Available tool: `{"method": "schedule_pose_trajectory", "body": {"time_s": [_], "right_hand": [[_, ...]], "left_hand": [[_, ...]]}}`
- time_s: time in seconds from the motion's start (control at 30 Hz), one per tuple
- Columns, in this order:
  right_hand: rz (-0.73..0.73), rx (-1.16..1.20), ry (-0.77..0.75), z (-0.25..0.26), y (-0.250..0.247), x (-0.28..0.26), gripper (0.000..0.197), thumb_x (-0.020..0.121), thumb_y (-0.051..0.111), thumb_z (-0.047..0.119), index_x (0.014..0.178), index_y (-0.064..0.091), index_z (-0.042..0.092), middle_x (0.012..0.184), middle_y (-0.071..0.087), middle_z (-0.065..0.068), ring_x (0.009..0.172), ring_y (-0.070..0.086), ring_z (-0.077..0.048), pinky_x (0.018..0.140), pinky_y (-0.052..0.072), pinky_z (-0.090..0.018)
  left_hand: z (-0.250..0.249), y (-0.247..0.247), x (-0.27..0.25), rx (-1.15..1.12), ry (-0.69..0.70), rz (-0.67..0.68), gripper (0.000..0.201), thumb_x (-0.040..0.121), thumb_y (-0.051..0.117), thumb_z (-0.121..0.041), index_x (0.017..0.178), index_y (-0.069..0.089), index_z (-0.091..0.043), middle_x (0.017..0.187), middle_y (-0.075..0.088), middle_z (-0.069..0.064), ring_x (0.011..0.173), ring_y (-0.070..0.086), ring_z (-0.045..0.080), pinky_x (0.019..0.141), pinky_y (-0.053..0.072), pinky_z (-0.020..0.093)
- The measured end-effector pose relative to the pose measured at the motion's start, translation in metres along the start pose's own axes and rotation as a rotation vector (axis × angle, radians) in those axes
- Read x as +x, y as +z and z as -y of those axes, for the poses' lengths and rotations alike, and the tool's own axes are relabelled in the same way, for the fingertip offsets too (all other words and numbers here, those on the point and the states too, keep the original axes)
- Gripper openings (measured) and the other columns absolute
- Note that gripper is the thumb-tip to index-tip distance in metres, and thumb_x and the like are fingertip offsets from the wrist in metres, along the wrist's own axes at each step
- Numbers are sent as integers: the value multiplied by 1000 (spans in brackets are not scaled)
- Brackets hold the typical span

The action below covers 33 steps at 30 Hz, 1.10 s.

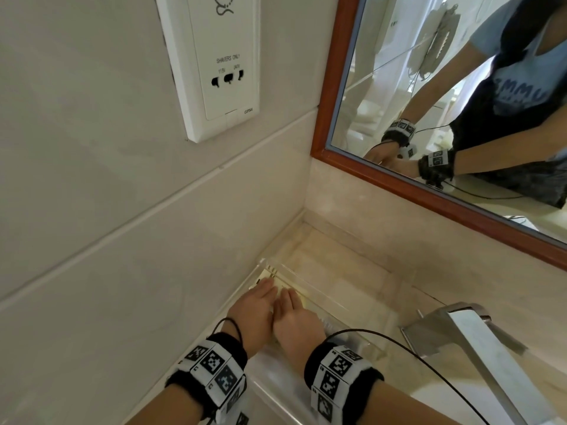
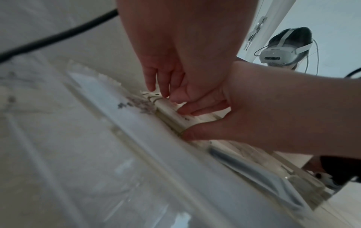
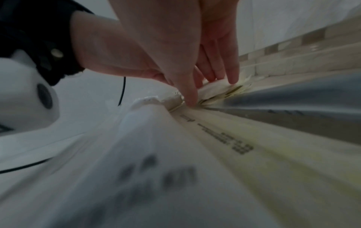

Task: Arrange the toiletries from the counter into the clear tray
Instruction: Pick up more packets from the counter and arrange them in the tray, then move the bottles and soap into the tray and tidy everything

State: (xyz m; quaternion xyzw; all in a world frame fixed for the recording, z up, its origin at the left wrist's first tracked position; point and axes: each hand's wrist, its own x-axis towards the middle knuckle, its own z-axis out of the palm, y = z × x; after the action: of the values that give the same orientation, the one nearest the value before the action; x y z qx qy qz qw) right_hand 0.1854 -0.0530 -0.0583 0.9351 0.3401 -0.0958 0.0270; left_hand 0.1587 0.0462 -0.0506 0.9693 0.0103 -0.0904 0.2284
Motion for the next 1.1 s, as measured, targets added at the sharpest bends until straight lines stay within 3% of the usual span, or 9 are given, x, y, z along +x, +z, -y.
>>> {"method": "schedule_pose_trajectory", "body": {"time_s": [0.1,0.17,0.3,0.37,0.43,0.5,0.7,0.87,1.1], "right_hand": [[-6,-32,-2,1,1,5,41,31,87,27,64,76,5,63,72,-10,59,71,-15,31,43,-16],[-19,-54,0,1,-4,7,42,26,89,27,57,73,5,57,67,-11,52,67,-15,30,41,-15],[15,-26,15,1,-8,5,42,17,91,25,49,70,7,57,67,-14,53,69,-17,32,43,-15],[120,-17,-14,-1,-23,-1,40,51,88,16,82,73,-5,96,69,-25,92,70,-28,55,57,-25],[162,-75,-80,-8,-27,-4,42,93,50,6,131,44,-11,146,32,-28,139,32,-32,100,46,-40],[236,-86,-161,-15,-40,-13,43,99,35,7,140,33,-6,155,18,-21,145,15,-30,112,32,-42],[271,-94,-135,-32,-64,-42,28,98,39,8,120,54,0,123,56,-18,112,56,-33,87,49,-39],[148,-90,-52,-62,-92,-84,33,98,38,20,120,55,2,118,61,-17,106,60,-35,82,49,-38],[10,-39,140,-132,-98,-172,29,96,38,8,120,54,9,114,64,-14,102,63,-31,79,50,-34]], "left_hand": [[3,2,-2,-10,-22,-50,56,92,20,-26,144,29,-9,157,20,7,146,18,15,117,13,18],[4,1,-4,-28,-27,-76,49,96,35,-9,144,31,-13,157,20,3,146,18,11,116,15,16],[5,-2,-5,-2,-29,-51,48,95,38,-6,142,34,-9,157,20,5,146,18,13,116,16,17],[2,-4,-6,20,-32,-23,47,96,37,-5,143,33,-7,157,18,7,146,17,14,117,16,18],[-1,-5,-7,33,-44,-10,49,95,37,-3,143,31,-7,158,16,8,146,16,15,117,15,17],[-4,-7,-8,44,-63,-9,51,94,37,-1,144,30,-8,158,16,6,146,16,13,117,14,17],[-33,-24,-18,78,-50,1,53,92,40,-2,143,35,-13,157,21,1,145,20,12,117,19,21],[-88,-32,-28,82,33,-52,48,90,41,-1,136,47,-15,148,41,1,137,35,15,113,27,25],[-192,-17,-34,102,214,-41,43,89,42,-4,128,53,-18,135,53,2,125,47,20,104,40,33]]}}
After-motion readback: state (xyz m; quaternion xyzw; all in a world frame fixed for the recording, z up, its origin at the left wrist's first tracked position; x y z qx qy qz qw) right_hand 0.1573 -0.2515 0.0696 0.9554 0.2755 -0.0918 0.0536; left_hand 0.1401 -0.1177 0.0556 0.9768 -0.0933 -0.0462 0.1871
